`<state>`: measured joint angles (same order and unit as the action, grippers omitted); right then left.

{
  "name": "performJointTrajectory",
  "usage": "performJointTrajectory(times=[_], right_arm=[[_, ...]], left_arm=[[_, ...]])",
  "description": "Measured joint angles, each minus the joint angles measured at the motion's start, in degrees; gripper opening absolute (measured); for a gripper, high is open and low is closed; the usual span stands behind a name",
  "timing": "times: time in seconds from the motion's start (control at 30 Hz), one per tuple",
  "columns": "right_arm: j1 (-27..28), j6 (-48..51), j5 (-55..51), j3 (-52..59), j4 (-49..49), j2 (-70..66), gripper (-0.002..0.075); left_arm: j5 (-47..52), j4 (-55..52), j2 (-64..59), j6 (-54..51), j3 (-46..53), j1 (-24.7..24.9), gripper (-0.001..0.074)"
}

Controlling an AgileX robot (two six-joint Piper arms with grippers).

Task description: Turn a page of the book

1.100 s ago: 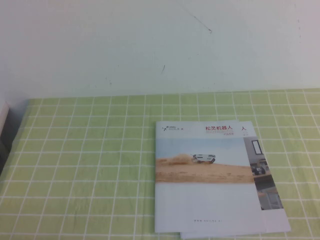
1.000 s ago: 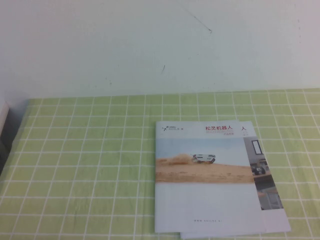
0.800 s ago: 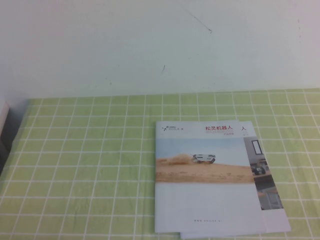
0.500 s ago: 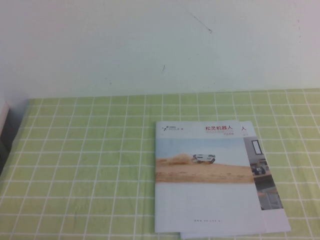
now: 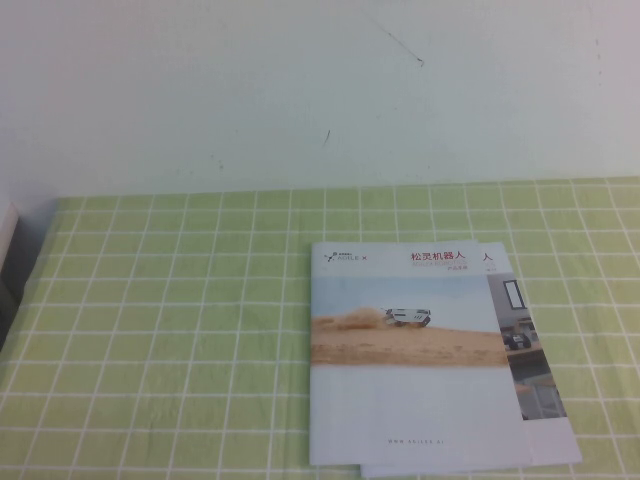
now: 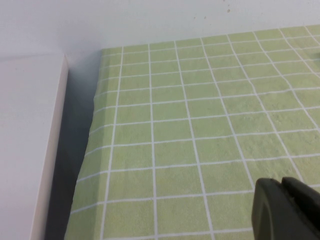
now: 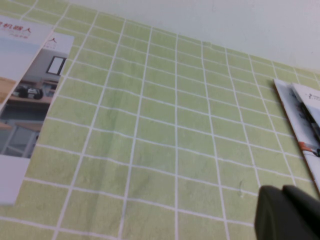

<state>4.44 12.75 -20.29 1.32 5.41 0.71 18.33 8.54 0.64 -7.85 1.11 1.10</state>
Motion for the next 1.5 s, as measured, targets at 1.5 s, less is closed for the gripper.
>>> performJointTrajectory(times=[1.5], right_arm=[[0.0, -0.5, 0.0, 0.0, -13.4, 0.0, -0.0003]], left_arm=[[-1.0, 12.9, 0.0, 1.1, 0.1, 0.0, -0.0004]])
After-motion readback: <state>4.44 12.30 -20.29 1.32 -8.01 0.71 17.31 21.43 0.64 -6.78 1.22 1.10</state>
